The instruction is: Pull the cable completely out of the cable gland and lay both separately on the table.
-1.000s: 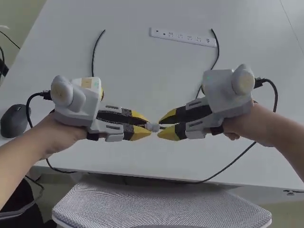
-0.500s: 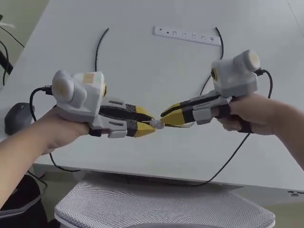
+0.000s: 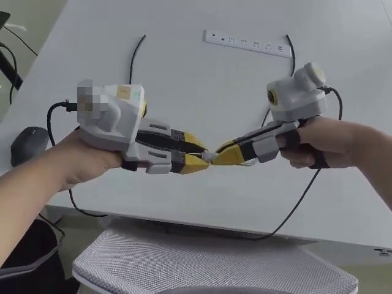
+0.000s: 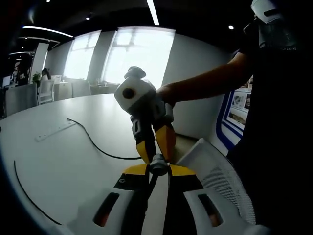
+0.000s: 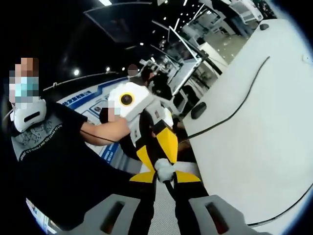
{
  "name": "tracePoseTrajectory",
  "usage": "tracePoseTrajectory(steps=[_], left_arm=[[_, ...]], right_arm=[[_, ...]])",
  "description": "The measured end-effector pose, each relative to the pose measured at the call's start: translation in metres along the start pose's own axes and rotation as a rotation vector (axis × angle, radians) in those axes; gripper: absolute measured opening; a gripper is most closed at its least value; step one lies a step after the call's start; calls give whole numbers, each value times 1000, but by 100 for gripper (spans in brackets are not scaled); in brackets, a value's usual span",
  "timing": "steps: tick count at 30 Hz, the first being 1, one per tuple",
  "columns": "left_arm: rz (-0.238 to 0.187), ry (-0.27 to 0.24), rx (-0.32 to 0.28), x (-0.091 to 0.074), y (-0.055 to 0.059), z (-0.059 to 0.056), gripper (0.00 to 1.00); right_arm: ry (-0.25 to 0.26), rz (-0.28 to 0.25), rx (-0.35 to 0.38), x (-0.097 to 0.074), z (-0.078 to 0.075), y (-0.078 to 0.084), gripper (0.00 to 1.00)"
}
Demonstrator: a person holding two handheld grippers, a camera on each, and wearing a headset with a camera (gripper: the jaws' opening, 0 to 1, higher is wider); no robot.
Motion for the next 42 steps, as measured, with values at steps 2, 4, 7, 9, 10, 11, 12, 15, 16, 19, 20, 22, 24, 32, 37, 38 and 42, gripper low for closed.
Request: tracePoseTrajectory(steps=[2, 4, 7, 9, 10, 11, 12, 15, 16, 19, 20, 22, 24, 32, 37, 38, 42], left_arm=[[7, 4, 1, 1, 1, 0, 15], [16, 4, 4, 2, 3, -1, 15], [16, -4, -21, 3, 4, 0, 15], [13, -10, -44, 2, 5, 1, 15], [12, -11, -59, 2, 5, 2, 15], [10, -11, -58, 2, 5, 1, 15], [9, -11, -64, 2, 5, 1, 15], [4, -9, -86, 2, 4, 2, 15], [1, -9, -103, 1, 4, 2, 15], [-4, -11, -124, 0, 4, 3, 15], [-12, -13, -129, -1, 4, 4, 15], [-29, -15, -148, -2, 3, 5, 15], [-39, -9, -184, -3, 2, 6, 15], [-31, -4, -199, -2, 3, 7, 15], [-30, -4, -218, -2, 3, 7, 15], [-36, -8, -222, -2, 2, 8, 15], [-31, -7, -213, -2, 2, 9, 15]], right_arm=[[-4, 2, 24, 0, -2, 2, 9], [-4, 6, 26, -1, -2, 3, 9], [21, 8, -44, -2, -1, 4, 7], [52, 11, -122, -2, 0, 3, 7], [63, 13, -150, -2, 1, 2, 7], [74, 16, -173, -2, 2, 2, 7], [90, 23, -204, -2, 4, 2, 7], [148, 47, -308, -2, 8, 1, 6], [178, 54, -366, -1, 10, 0, 7], [258, 70, -532, 1, 16, -1, 7], [283, 69, -575, 1, 18, -1, 7], [340, 71, -661, 2, 21, -1, 7], [377, 83, -733, 4, 24, 0, 7], [546, 140, -985, 8, 25, 5, 7], [584, 163, -1060, 9, 26, 7, 7], [600, 160, -1070, 9, 25, 5, 7], [598, 149, -993, 9, 23, 5, 8]])
Point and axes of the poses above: the centre of the closed fingertips' face, and the gripper's own axes: x roughly forward along the fingers, z roughly to its left, y roughly out of its underside, the point moved 6 cm from there along -x, roughly backward along the fingers, and after that the axes turned 2 degrees about -z, right-handed, at the moved point
